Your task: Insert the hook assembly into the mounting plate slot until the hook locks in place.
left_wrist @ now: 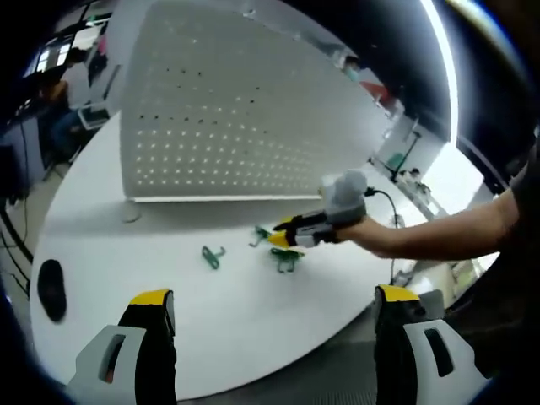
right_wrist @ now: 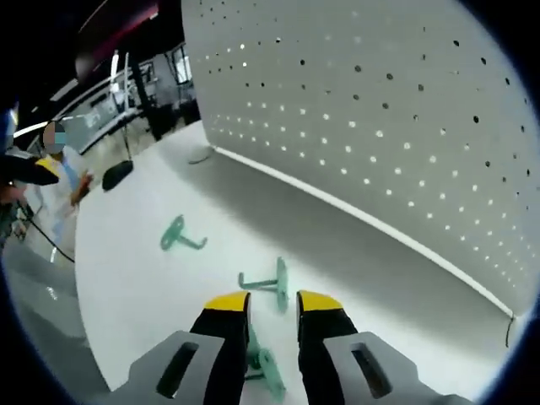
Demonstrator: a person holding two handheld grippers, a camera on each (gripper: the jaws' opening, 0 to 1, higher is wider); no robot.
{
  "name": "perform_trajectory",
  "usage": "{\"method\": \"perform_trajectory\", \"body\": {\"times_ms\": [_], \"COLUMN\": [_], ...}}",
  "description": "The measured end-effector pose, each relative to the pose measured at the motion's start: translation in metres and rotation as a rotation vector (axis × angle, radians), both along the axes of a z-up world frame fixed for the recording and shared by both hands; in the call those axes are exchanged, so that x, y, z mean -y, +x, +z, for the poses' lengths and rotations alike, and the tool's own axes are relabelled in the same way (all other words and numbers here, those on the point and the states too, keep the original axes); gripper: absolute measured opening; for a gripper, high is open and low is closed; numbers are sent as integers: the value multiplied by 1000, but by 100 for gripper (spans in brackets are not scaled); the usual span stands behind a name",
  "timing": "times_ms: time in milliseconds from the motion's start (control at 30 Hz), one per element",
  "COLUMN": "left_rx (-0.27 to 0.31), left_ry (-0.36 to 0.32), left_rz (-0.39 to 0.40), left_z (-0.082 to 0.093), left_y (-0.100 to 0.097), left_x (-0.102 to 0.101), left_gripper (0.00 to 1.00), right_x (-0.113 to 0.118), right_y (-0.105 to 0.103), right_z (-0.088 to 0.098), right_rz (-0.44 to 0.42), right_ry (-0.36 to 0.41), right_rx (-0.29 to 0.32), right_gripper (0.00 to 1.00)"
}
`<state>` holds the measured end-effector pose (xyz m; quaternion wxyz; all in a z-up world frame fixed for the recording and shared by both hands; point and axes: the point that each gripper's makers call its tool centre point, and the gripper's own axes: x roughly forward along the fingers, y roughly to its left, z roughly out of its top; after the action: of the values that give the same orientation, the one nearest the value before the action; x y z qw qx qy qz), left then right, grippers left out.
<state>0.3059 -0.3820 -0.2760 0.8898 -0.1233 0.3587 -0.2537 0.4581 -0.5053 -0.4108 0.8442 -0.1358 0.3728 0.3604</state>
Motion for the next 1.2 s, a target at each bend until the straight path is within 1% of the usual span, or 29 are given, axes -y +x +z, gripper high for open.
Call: {"method": "perform_trajectory", "body": {"times_ms": [100,167,233,300,367,567,633,767,867,1000,1100,1200], "left_rx": [-2,-5,-7,-9,-11,-18,-19,-20,-22,-25,-24,-24], "left_ry": [-3,-2,-2,-3,-2,-3,-4,-4,-3,-3,-5,-5], "left_rz": [3,4,6,8,8,8,6,4,1,-4,-6,-8], "left_z": [0,-1,-2,-3,-3,-5,-5,-5,-6,-7,-7,-7], "left_y": [1,1,1,2,2,3,3,4,5,5,6,6], "left_x": [-1,-1,-2,-3,-4,-4,-4,-2,-2,-1,1,2], "left_gripper": [100,100,100,100,100,100,100,100,100,100,100,100], "right_x": [1,-2,-1,-1,0,1,0,0,1,2,5,8], "right_y": [4,6,7,9,10,11,12,13,15,15,15,15], "right_z": [-6,-9,-11,-12,-14,-18,-18,-19,-19,-19,-19,-16], "right_rz": [23,32,43,50,50,80,98,117,114,101,98,79], "right_ry": [-42,-45,-71,-82,-88,-120,-132,-145,-142,-127,-132,-115], "right_rx": [4,-2,2,8,-2,4,18,25,27,19,22,15], "right_gripper": [15,15,14,11,11,8,7,4,2,1,1,1]}}
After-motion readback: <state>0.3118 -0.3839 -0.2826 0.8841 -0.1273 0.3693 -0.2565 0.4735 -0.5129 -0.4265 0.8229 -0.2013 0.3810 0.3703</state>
